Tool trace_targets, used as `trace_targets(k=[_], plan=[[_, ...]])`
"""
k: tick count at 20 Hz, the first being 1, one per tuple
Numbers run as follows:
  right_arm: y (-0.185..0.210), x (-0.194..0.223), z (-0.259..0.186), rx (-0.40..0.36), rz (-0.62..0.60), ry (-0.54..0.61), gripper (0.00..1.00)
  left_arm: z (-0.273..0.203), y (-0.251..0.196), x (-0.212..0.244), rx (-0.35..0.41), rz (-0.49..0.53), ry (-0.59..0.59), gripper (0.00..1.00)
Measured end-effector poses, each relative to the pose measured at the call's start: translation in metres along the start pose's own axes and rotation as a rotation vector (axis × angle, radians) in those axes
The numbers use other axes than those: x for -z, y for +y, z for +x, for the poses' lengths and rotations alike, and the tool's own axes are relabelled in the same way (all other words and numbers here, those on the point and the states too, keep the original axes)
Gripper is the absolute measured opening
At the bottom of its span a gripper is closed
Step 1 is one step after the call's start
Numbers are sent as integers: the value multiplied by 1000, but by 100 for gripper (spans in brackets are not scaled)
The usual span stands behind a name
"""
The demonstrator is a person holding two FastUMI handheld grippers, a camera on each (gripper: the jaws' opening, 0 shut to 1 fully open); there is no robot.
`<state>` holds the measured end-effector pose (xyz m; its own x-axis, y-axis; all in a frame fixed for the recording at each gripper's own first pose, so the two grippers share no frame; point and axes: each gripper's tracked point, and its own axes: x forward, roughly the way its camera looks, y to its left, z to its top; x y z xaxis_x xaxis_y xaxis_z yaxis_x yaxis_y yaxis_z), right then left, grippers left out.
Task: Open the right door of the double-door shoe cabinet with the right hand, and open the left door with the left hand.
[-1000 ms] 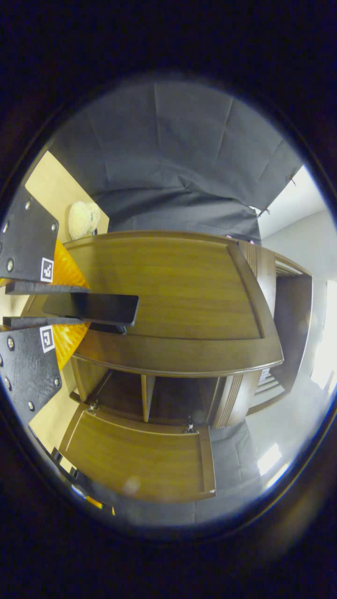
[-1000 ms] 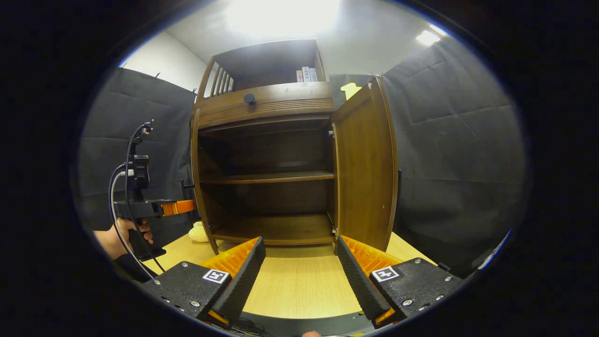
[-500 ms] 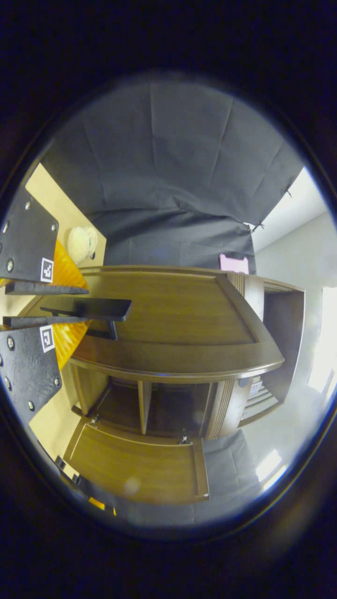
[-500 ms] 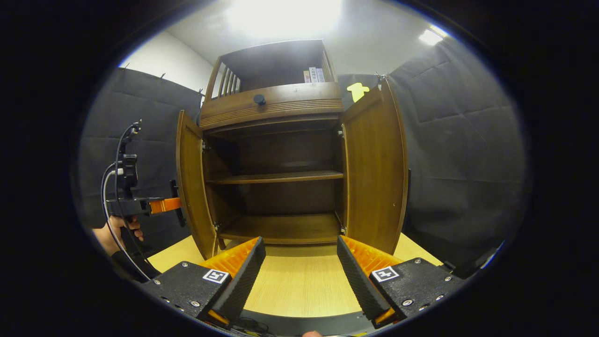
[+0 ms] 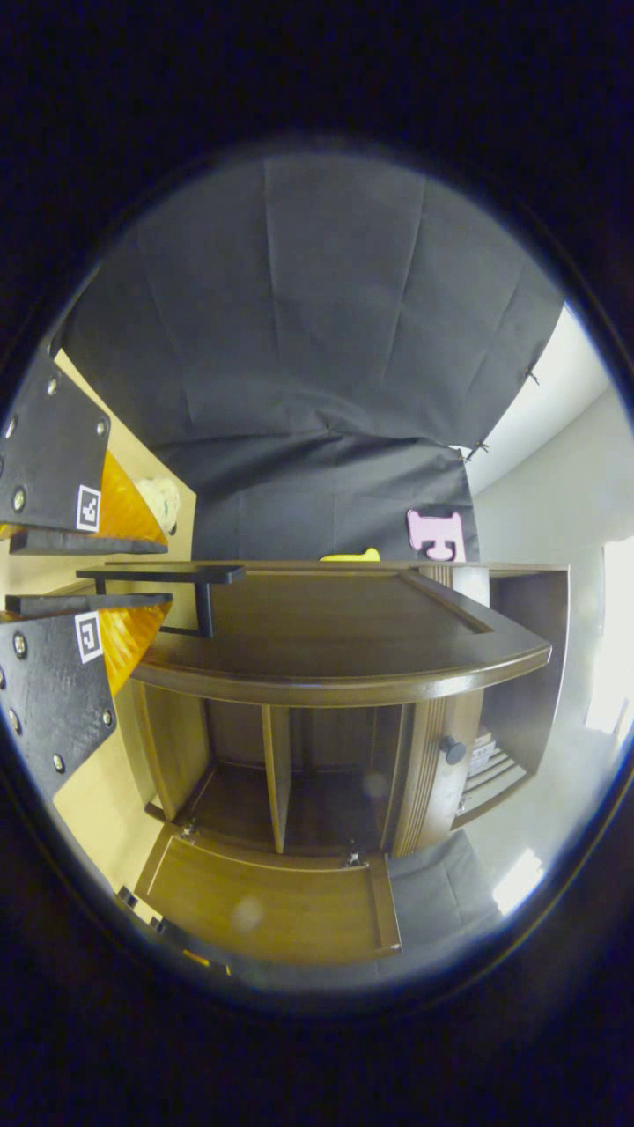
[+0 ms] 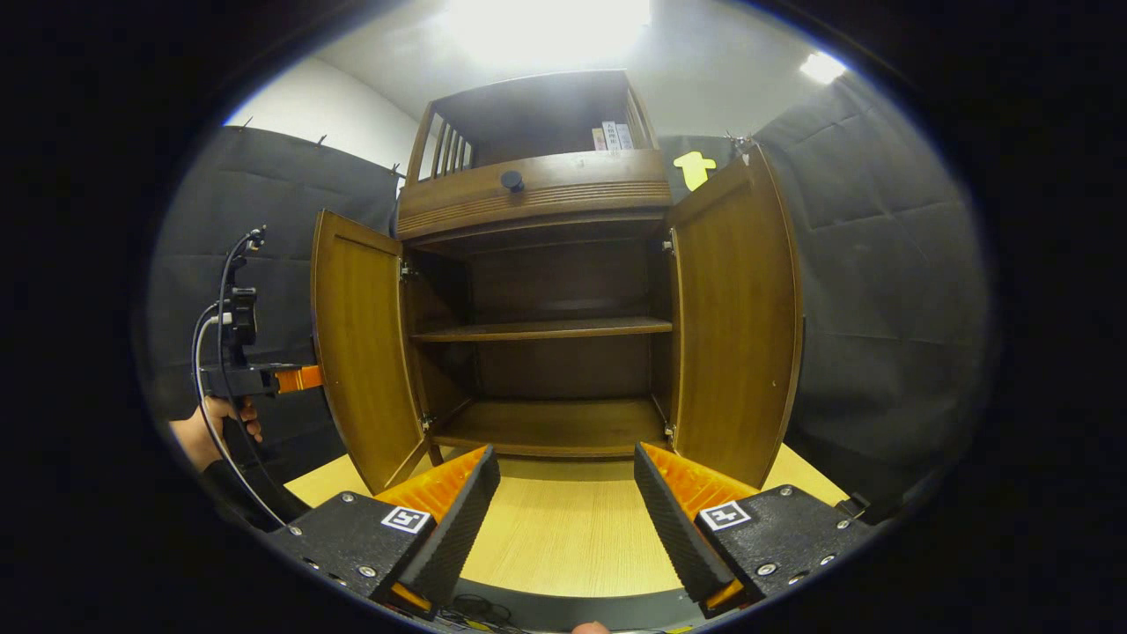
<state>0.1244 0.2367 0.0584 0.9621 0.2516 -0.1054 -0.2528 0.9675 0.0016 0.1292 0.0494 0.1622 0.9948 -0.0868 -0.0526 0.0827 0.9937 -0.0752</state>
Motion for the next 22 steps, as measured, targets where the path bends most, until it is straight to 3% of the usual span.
trace_targets(k=[1,2,3,14,16,22], plan=[[1,0,0,-3,2,-2,95,0,-1,6,-11,-2,-2,12],[2,0,0,-4,3,-3,95,-1,-2,8,-20,-4,-1,18],[3,-1,-1,-6,4,-3,95,-2,-1,8,-30,-5,-1,11],[-2,-7,-2,8,6,-26,95,-13,2,-4,-179,16,-29,14],[-7,-12,-2,21,10,-37,95,-23,-10,-13,-156,7,-34,18],[-27,-37,-9,79,12,-84,95,-82,-42,-37,-90,23,-62,18]])
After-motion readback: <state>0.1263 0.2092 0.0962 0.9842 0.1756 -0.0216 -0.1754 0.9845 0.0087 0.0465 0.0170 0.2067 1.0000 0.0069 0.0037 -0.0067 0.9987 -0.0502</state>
